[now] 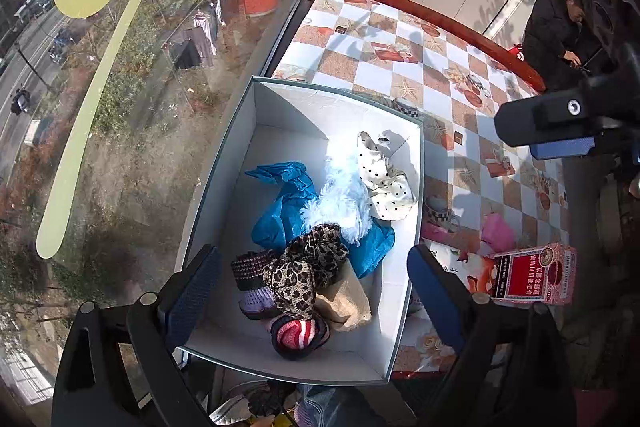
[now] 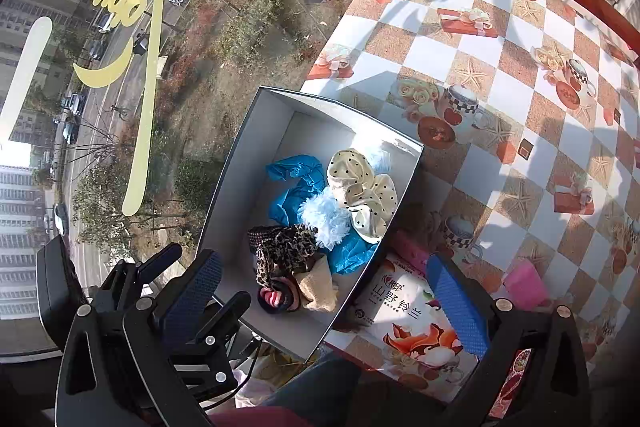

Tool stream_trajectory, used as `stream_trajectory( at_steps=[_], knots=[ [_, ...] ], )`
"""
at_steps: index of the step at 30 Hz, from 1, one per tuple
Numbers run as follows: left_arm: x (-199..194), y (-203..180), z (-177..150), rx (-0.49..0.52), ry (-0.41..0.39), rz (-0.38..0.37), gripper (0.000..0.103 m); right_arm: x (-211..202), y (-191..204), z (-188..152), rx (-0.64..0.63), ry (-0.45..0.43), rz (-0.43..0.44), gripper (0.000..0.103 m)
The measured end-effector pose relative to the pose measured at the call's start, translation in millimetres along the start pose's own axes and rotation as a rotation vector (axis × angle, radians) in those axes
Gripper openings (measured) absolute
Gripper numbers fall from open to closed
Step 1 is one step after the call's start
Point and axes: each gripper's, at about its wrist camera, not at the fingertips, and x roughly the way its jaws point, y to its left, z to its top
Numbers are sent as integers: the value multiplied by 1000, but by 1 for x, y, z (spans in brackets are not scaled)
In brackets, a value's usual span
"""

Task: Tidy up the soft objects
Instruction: 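Move both grippers toward the pink foam sponges on the table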

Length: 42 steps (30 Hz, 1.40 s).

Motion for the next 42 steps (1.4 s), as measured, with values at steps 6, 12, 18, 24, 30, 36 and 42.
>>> stream_trajectory(
  at_steps=[6,12,18,24,30,36,42],
  knots=[
    [1,-21,15,34,-7,-36,95,-30,-61,-13,106,50,-54,103],
    [11,-43,15,64,16,-47,95,-4,-116,-19,197,168,-189,103],
    [16,-47,2,53,63,-32,95,76,-120,-16,211,287,-146,103],
    [15,-38,-16,16,101,5,95,138,-135,-15,285,335,-139,103],
    [18,-33,-23,4,125,30,95,156,-158,-17,311,328,-200,103],
    [21,-36,-17,18,115,26,95,84,-198,-1,466,94,-310,103],
    [20,-42,-14,47,122,25,95,108,-185,-7,425,172,-203,103]
  ],
)
